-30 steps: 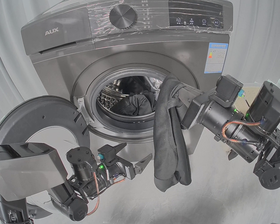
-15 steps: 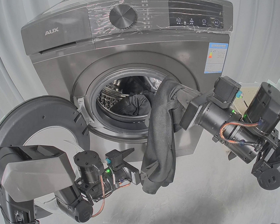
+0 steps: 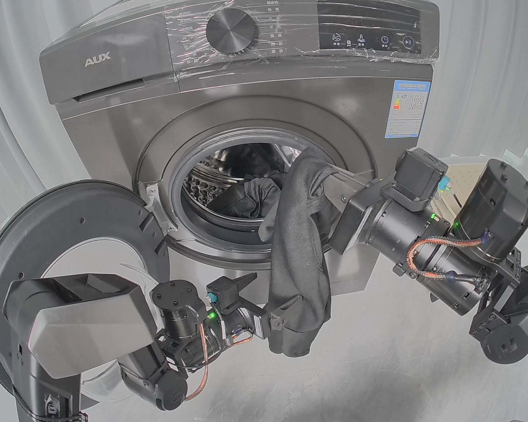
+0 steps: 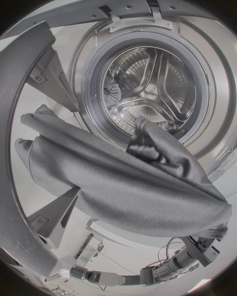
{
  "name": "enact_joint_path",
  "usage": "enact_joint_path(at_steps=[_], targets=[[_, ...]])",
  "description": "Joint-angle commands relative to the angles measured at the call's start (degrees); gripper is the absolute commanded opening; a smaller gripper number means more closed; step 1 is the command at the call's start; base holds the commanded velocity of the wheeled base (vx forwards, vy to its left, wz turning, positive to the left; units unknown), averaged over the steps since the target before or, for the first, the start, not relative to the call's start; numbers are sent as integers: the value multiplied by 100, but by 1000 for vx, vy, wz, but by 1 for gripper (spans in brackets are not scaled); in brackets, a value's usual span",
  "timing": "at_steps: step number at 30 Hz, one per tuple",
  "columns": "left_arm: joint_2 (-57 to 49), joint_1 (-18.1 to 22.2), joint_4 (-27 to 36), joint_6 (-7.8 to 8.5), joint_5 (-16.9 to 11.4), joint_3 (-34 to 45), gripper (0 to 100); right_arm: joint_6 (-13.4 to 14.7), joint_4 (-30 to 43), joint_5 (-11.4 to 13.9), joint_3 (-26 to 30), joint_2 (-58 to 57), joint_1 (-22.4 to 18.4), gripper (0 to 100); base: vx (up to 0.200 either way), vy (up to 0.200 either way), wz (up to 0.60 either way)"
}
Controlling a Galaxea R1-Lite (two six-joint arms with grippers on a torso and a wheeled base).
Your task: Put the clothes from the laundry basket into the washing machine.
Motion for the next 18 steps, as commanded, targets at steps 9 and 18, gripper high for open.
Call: enact_joint_path(at_steps=[9,18], targets=[[850,67,3,-17,-32,-883,100,-7,-2,0,13,-53,147,0,0,0,0],[842,-38,-5,45,-304,-874,100,-78,-10,0,13,0,139,0,0,0,0]])
